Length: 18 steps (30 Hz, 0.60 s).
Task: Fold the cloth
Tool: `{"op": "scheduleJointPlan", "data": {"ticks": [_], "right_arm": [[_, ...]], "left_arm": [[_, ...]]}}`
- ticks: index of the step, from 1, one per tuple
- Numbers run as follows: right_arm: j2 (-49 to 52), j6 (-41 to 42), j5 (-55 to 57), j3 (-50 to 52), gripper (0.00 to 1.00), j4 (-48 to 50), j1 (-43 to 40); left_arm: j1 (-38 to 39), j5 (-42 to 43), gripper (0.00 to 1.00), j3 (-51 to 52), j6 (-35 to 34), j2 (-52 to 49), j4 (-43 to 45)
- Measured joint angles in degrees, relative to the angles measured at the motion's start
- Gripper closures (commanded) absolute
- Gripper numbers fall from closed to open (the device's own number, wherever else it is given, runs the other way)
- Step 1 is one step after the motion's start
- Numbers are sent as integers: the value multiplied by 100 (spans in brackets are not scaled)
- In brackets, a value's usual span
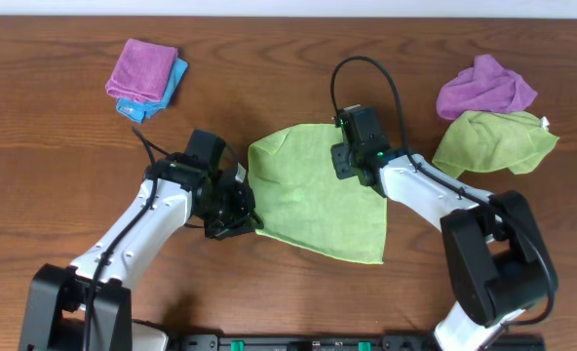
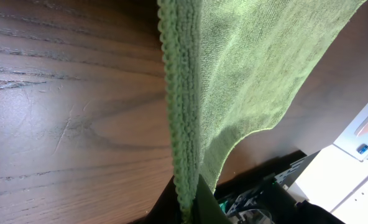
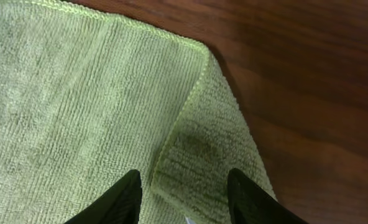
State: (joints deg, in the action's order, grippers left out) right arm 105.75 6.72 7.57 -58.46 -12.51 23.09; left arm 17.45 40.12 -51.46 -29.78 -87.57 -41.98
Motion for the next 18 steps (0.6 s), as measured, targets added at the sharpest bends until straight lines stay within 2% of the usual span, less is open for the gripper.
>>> {"op": "scheduleJointPlan", "data": {"ticks": [11,14,17,18], "right_arm": [[44,-2,22,-2,61,66,0],[144,-24,31,-2,72,63,0],[197,0,98,-2,95,72,0],[199,-33,140,-11,99,63,0]], "left_arm": [[0,0,94,0,0,0,0],[0,0,94,0,2,0,0],[0,0,94,0,0,0,0],[0,0,94,0,0,0,0]]}}
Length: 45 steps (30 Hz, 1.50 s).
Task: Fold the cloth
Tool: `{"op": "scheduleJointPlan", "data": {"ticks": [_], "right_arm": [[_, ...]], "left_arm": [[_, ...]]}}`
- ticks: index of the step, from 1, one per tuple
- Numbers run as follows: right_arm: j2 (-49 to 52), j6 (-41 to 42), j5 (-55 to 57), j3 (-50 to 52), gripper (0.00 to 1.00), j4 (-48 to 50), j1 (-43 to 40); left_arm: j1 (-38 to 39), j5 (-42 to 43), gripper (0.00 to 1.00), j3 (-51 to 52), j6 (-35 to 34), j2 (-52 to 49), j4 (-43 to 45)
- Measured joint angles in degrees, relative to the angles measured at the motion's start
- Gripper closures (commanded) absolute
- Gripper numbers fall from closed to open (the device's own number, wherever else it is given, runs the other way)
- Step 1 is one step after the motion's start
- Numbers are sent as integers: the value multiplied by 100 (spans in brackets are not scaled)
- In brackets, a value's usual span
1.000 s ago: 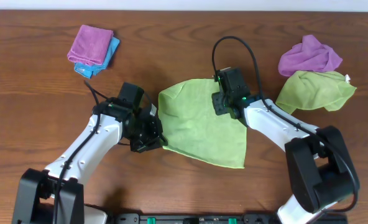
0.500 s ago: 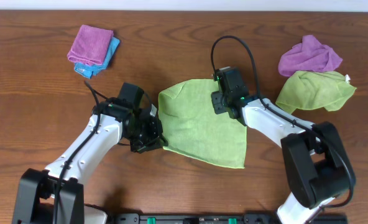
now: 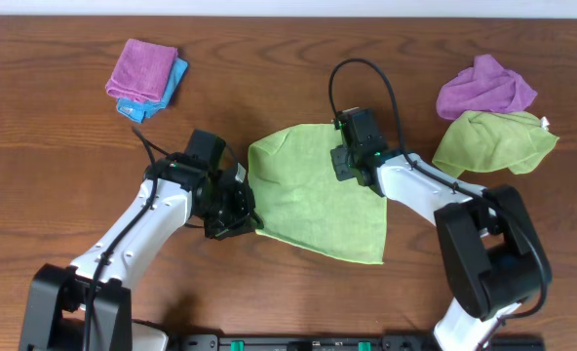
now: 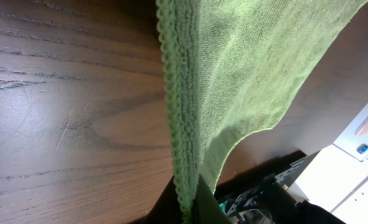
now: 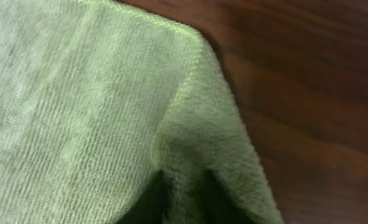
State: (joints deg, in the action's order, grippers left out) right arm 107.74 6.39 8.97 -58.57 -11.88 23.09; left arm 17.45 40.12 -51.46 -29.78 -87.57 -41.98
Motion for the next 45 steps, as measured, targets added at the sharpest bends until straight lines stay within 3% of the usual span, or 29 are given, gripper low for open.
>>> {"op": "scheduleJointPlan", "data": {"ticks": [12,29,38,45], "right_arm": [[0,11,1220,-800,96,-496,0],[0,15,2074,-831,49,-603,-765],[-376,-31,-245,-1209,41,-955,-352],[-343,914,-1683,-1377,43,-398,114]], "left_arm": [[0,2,94,0,0,0,-2],[0,2,94,0,2,0,-2],[0,2,94,0,2,0,-2],[0,4,94,0,2,0,-2]]}}
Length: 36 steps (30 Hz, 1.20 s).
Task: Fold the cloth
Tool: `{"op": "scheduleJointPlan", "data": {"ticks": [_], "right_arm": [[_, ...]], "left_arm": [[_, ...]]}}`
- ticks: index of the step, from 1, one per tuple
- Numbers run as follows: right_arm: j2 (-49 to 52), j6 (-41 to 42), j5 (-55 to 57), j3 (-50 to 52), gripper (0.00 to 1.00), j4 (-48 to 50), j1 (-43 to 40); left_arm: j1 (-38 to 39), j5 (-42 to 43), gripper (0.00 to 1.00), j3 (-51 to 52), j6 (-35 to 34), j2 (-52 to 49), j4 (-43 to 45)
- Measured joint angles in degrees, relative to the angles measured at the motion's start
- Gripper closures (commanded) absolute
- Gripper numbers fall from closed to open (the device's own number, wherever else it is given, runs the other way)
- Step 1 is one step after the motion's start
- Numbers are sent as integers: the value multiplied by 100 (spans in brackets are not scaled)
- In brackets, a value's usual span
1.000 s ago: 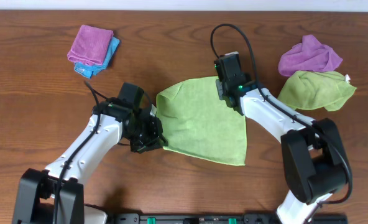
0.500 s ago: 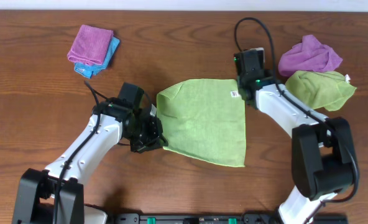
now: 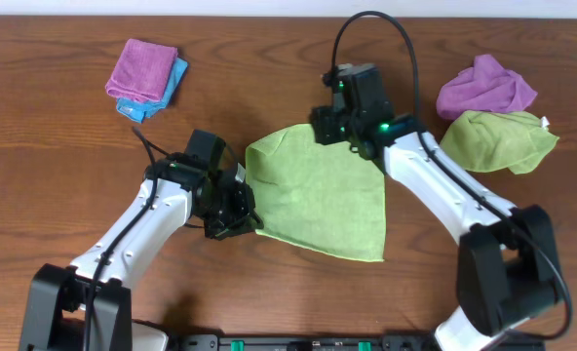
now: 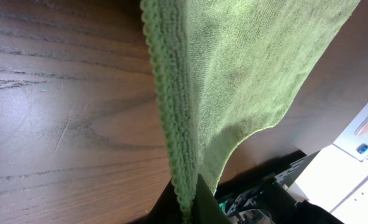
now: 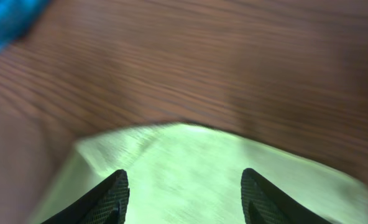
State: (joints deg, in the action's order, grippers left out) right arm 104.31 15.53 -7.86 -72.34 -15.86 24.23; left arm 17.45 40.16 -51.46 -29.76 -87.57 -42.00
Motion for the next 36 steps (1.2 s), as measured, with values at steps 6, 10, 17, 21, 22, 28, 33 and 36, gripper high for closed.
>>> {"op": "scheduleJointPlan", "data": {"ticks": [6,10,17,21,22,28,33,36], "right_arm": [[769,1097,-791,0,44,1038,114],[1292,1797,-1287,0,44,1561,111],[1681,2608,-1727,0,46,1705,157],[1718,2787,-1810,0,48,1733,306],[1718,2804,-1818,0,48,1744,343],[1718,2903,-1825,0,50,1768,505],[1718,2911,-1803,0,50,1832,538],[1718,2922,-1797,0,52,1867,538]], "left_arm": [[0,13,94,0,-2,2,2],[0,13,94,0,-2,2,4],[0,15,94,0,-2,2,2],[0,15,94,0,-2,2,2],[0,15,94,0,-2,2,2],[0,15,94,0,-2,2,2],[0,15,94,0,-2,2,2],[0,15,94,0,-2,2,0]]}}
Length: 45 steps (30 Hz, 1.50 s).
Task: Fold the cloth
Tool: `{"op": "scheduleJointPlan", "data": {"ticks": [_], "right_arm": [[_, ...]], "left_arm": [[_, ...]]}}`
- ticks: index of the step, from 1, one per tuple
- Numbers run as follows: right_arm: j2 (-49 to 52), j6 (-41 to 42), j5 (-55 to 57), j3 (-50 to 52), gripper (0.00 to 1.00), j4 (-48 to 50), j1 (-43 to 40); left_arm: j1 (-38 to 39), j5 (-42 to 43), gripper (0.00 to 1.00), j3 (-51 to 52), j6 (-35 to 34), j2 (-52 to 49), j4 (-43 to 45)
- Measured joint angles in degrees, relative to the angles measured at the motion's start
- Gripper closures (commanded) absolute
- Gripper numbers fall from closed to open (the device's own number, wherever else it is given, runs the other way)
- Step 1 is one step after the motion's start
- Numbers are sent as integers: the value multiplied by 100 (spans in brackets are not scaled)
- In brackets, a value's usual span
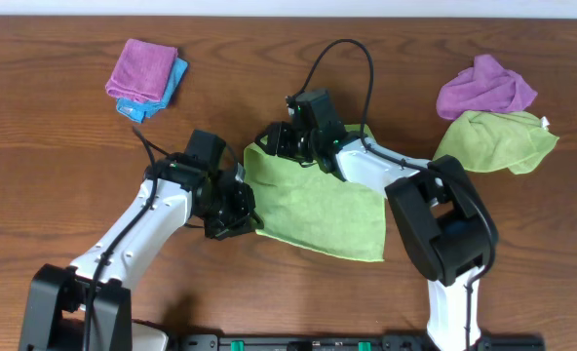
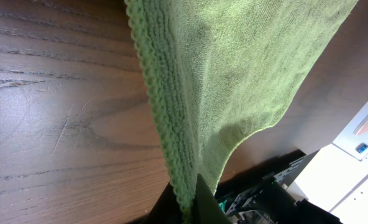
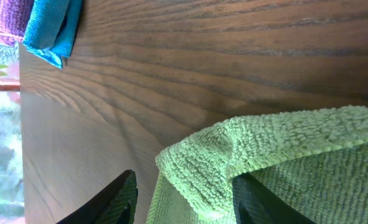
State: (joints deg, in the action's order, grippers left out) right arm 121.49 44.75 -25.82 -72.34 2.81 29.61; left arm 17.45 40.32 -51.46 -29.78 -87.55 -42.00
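A lime-green cloth [image 1: 318, 200] lies spread on the middle of the wooden table. My left gripper [image 1: 242, 213] is shut on its near-left edge; in the left wrist view the cloth's hem [image 2: 165, 112] runs up from the closed left gripper [image 2: 187, 208]. My right gripper [image 1: 269, 142] is at the far-left corner, open. In the right wrist view a curled-over cloth corner [image 3: 199, 171] lies between the spread fingers [image 3: 119, 199] of the right gripper [image 3: 187, 205].
A folded pink cloth on a blue one [image 1: 144, 70] lies at the far left; the blue cloth [image 3: 47, 31] also shows in the right wrist view. A crumpled purple cloth [image 1: 486, 86] and a crumpled green cloth [image 1: 493, 139] lie at the far right.
My right gripper has moved from above the cloth's far edge to its far-left corner, still open, now straddling the curled corner. The left gripper keeps its hold; the hem there leans slightly left.
My right gripper stood open over a folded flap at the cloth's far-right corner, then its fingers were close together at that fold. Later it was open above the far edge, and now it is at the far-left corner. The left gripper held the near-left edge throughout.
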Motion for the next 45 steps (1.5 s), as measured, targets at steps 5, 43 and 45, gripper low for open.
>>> {"op": "scheduleJointPlan", "data": {"ticks": [5,43,45], "right_arm": [[0,-20,28,0,53,-166,0],[0,120,918,2,78,1034,264],[0,151,1025,2,76,1084,348]], "left_arm": [[0,0,94,0,0,0,2],[0,0,94,0,0,0,0],[0,0,94,0,0,0,0]]}}
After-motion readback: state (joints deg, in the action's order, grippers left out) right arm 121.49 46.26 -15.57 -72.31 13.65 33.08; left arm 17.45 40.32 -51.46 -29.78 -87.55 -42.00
